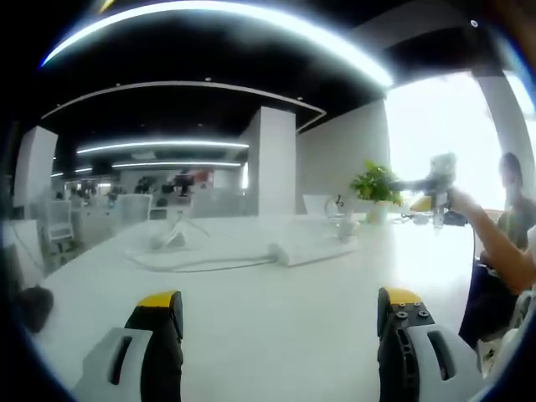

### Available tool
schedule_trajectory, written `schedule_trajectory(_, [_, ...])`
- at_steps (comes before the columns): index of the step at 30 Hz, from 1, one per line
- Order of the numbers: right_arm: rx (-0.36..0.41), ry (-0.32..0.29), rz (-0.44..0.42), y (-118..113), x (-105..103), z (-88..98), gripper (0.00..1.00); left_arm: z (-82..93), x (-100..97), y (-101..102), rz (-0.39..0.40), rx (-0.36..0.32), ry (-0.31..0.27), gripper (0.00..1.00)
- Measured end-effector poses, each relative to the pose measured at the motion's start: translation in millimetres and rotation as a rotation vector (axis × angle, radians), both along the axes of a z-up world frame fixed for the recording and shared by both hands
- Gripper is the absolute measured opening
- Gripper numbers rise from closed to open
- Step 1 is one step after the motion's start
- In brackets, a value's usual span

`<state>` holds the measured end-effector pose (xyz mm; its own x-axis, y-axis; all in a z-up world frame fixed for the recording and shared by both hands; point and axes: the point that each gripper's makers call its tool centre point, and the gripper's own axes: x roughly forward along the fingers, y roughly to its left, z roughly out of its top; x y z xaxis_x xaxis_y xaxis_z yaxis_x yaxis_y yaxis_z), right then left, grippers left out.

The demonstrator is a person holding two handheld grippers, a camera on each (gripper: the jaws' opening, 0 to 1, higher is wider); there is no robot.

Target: Straighten the power strip on the desk, plug the charger into it

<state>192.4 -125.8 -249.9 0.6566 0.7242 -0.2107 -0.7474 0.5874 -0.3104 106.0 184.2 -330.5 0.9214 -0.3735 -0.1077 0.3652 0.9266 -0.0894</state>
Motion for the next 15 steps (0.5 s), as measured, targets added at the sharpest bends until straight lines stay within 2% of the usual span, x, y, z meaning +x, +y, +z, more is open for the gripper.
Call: schedule_trajectory(15, [0.111, 0.014, -0.072, -30.6, -19.2, -20.7, 1.0, -0.9, 1.7, -1.1, 0.0, -0.001, 0.004, 0.99])
